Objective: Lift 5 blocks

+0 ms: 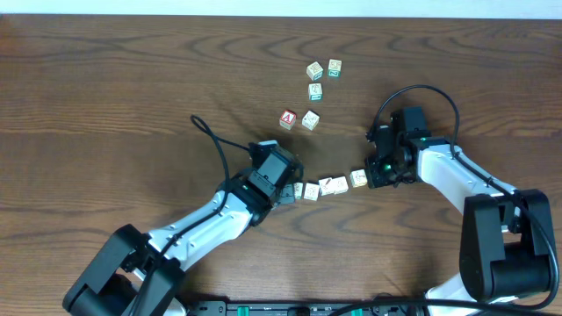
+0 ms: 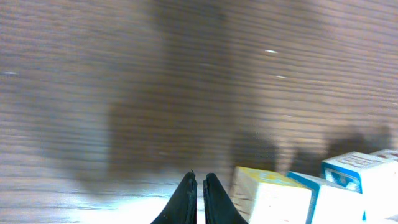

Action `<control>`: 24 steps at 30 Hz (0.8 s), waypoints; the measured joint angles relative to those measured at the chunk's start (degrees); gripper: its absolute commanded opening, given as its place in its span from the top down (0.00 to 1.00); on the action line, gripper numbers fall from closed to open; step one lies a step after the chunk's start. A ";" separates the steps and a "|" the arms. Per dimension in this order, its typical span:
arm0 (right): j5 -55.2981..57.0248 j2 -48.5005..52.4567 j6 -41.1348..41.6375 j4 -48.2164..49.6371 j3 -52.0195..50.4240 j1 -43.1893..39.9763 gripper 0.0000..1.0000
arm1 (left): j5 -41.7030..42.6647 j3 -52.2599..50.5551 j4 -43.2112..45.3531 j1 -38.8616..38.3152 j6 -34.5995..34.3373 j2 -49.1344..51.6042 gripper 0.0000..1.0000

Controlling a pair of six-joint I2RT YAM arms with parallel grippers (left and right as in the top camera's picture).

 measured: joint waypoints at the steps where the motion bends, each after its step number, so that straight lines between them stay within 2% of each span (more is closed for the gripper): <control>1: -0.26 0.00 -0.11 -0.39 0.00 0.17 0.99 | 0.00 0.00 0.13 -0.50 -0.20 0.00 0.92; 24: -1.86 0.00 1.22 -5.84 0.02 6.32 0.99 | 0.17 0.00 0.07 -1.86 -4.20 0.26 0.92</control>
